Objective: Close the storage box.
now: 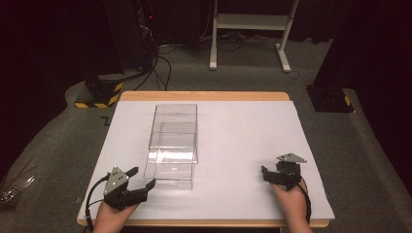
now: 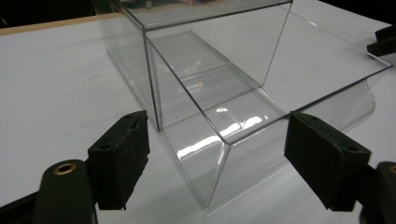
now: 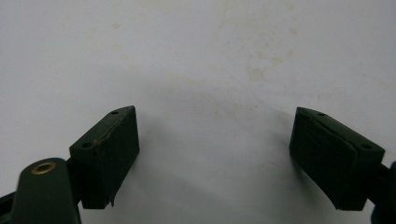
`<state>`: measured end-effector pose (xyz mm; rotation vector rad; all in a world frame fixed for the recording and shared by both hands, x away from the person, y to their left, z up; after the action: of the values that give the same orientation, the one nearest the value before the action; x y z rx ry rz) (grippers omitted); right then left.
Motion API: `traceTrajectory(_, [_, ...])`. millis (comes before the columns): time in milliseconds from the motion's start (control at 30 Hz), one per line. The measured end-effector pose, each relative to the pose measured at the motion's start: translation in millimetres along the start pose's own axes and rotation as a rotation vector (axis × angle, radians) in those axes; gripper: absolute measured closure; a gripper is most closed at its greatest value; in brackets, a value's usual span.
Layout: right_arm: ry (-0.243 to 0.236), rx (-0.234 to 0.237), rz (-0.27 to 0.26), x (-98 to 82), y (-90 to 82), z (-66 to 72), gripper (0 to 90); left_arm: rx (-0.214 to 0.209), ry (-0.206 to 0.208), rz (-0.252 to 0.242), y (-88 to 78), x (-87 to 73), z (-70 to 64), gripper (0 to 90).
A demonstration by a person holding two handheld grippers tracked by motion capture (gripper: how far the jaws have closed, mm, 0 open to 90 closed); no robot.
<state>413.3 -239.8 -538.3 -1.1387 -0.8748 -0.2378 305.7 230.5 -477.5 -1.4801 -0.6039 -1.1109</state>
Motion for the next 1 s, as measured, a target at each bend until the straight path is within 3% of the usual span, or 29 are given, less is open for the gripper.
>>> traceTrajectory(267, [0.000,0.000,-0.001,0.0,-0.1,0.0,15.9,-0.015,0.027,0.027,-2.4,-11.2,-1.0,26.7])
traceTrajectory(467, [-0.001,0.002,-0.002,0.0,0.1,-0.3,15.9,-0.016,0.012,0.030,3.9,-12.4,-0.8,34.3])
traceTrajectory(733, [0.001,0.002,0.000,0.0,0.0,-0.1,15.9,-0.018,0.031,0.037,12.3,-13.1,-8.1,34.9])
traceTrajectory(1000, [0.008,0.010,-0.001,0.0,0.3,-0.7,15.7,-0.035,0.010,0.037,16.5,-12.0,-9.1,39.3])
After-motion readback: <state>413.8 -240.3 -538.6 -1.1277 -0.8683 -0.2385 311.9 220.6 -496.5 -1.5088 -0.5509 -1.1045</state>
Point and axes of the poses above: each handheld gripper's, and its own axes: y roughly forward along the jaws, x roughly out of its top, z roughly to its left, the point moved 5 cm from there along y, roughly forward along the jaws, and after that the axes turned 14 degrees about x, right-handed, at the moved point
